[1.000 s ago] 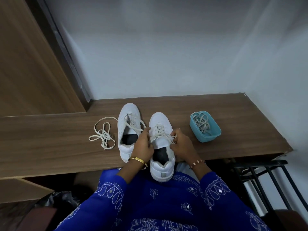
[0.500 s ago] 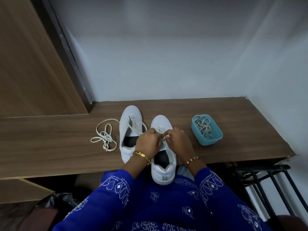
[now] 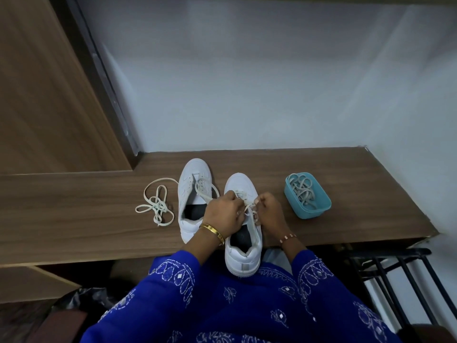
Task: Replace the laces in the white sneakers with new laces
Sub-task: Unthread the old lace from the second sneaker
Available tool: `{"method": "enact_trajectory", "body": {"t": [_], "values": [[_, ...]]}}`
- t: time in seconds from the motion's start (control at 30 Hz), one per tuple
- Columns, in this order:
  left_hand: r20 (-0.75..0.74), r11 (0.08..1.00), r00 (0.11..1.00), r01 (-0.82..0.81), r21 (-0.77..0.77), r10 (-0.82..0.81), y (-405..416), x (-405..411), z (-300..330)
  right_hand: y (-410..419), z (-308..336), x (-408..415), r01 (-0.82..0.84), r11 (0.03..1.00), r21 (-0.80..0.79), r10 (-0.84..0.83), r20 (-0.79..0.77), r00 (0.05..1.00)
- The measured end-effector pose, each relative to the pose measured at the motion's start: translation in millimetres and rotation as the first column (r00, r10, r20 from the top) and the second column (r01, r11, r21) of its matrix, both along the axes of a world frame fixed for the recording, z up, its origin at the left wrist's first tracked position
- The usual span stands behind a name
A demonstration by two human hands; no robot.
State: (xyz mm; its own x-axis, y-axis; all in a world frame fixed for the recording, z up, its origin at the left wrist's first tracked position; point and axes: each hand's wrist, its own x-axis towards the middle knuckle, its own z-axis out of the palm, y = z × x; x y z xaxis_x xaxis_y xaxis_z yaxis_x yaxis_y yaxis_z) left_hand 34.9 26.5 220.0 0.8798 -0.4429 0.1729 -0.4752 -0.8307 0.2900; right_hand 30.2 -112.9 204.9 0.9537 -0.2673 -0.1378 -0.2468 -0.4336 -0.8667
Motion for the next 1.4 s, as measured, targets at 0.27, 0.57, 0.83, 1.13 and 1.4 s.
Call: {"method": "enact_trajectory", "body": {"t": [0.27,0.57,0.83,1.13,1.4], "values": [[-0.024,1.000,1.000,0.019,-0.008,-0.020,-4.6,2.9,0.2,-7.4,13.1,-0.7,-0.316,0.875,-0.368,0.342,0.008,0.939],[-0.223,0.956,0.972,-0.127,-0.264,0.067,12.3,-7.8,-16.9,1.1,-2.5,4.6,0.176,0.946,0.273,-0.120,-0.211,0.970],[-0.216,0.990,0.975,-0.073,-0.117,0.047,16.9,2.5,4.7,-6.0,6.0,-4.7,-0.219,0.867,-0.447,0.273,0.061,0.960],[-0.124,0.982,0.991,-0.064,-0.178,0.042,21.3,-0.1,1.0,-0.8,7.1,-3.8,-0.176,0.643,-0.746,0.320,0.052,0.946],[-0.270,0.938,0.960,-0.156,-0.308,0.072,36.2,-10.0,-4.8,-17.0,-1.2,-5.6,-0.082,0.842,-0.533,0.176,0.127,0.976]]}}
